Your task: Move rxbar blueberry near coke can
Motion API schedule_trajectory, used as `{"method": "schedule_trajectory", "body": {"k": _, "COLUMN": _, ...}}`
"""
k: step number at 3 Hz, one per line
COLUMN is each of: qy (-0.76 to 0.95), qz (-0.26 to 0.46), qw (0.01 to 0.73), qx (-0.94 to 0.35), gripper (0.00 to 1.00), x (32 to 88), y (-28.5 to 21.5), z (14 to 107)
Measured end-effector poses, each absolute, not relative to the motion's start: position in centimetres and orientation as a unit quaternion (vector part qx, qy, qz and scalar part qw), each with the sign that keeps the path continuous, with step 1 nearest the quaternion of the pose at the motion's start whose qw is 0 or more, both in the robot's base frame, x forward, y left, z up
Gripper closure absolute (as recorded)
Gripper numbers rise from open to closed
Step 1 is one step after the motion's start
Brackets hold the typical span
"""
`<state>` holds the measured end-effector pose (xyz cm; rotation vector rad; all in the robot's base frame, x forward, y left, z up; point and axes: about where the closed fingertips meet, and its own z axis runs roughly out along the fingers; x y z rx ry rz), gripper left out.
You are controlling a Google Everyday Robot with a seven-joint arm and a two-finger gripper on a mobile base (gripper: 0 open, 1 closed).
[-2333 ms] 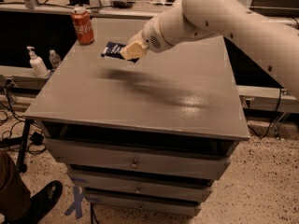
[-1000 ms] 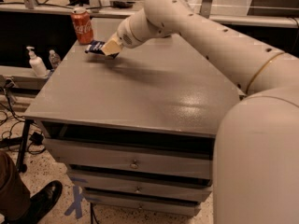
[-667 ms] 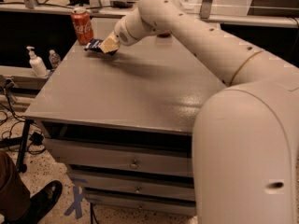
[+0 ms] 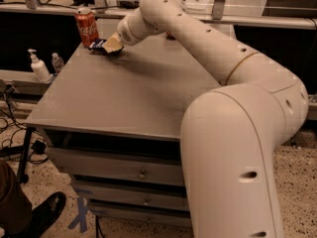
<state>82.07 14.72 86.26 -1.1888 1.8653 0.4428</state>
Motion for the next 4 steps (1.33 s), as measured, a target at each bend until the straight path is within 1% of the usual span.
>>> {"method": "schedule_trajectory", "body": {"k": 3, "qy": 0.754, "qz": 0.178, "qw": 0.429, "qx": -0.465, "gripper": 0.12, "x": 83.06, "y": 15.02, "z": 86.18}}
{"method": "schedule_trajectory", "body": {"k": 4, "qy": 0.753, "qz": 0.179, "qw": 0.43, "qx": -0.464, "gripper": 0.0, "x": 83.04, "y": 15.05, "z": 86.27}}
